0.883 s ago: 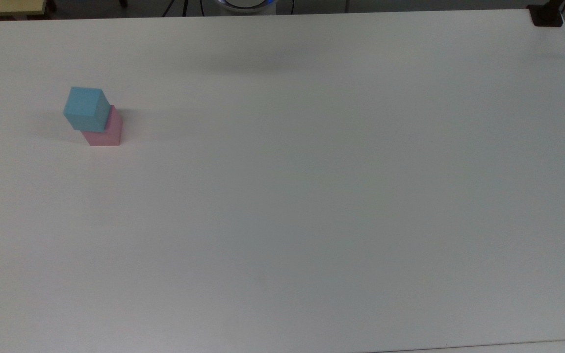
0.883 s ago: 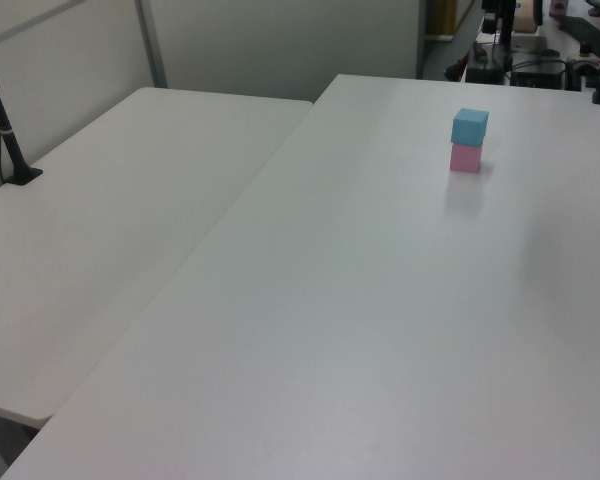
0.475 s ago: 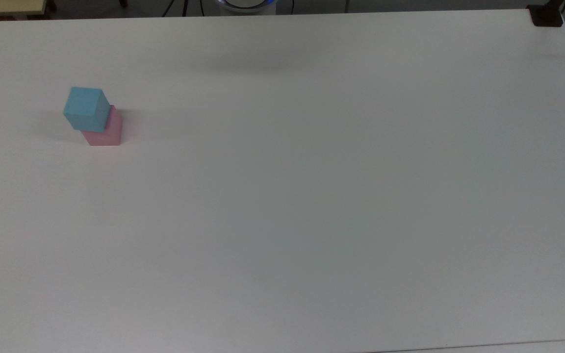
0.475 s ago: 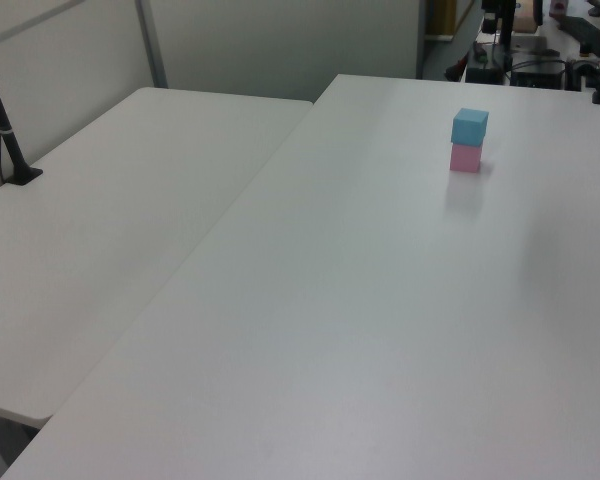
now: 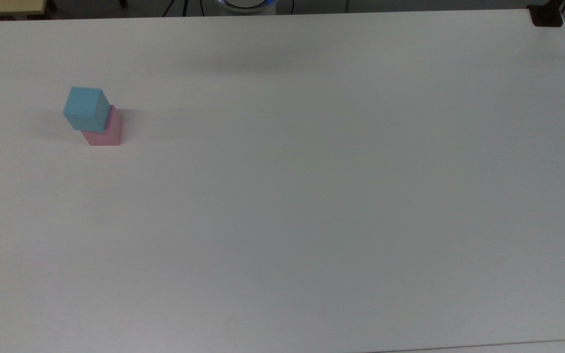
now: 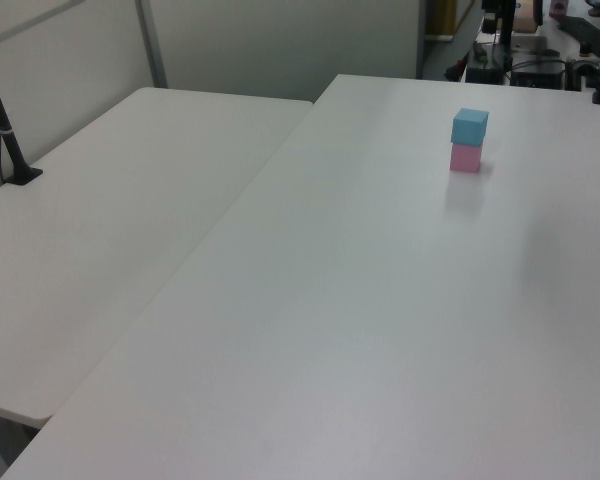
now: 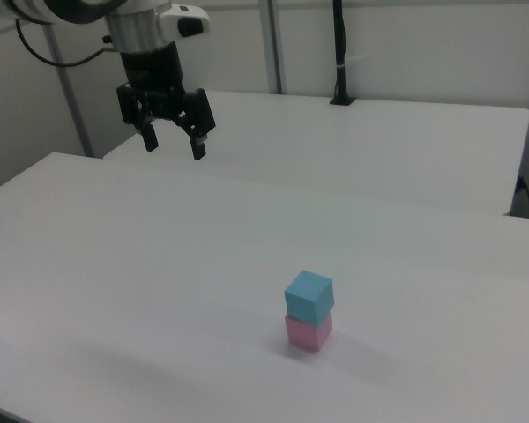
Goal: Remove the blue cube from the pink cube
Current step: 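Move the gripper from rest toward the stacked blue and pink cubes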
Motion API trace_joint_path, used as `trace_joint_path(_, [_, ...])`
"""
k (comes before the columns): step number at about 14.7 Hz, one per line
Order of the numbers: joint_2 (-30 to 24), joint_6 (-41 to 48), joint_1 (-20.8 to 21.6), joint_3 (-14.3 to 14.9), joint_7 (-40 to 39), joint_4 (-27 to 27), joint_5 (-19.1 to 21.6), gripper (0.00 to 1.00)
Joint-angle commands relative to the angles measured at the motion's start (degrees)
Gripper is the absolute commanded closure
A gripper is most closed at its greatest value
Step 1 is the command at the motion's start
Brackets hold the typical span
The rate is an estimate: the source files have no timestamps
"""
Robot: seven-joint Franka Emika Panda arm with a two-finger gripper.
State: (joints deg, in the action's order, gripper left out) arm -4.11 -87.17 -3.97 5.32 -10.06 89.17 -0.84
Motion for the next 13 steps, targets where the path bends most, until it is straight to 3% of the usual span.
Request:
trace_joint_path(1, [-1.3, -0.5, 1.2, 1.3, -1.6, 1.4, 0.6, 0.00])
trace_joint_path(5, [-1.2, -0.6, 0.5, 1.4, -4.4, 2.2, -0.2, 0.00])
trace_joint_path(8, [-0.3, -0.5, -1.6, 1.6, -15.6, 3.0, -0.6, 0.00])
trace_joint_path(13, [1.2, -1.3, -4.3, 4.6, -14.6, 4.3, -1.9, 0.00])
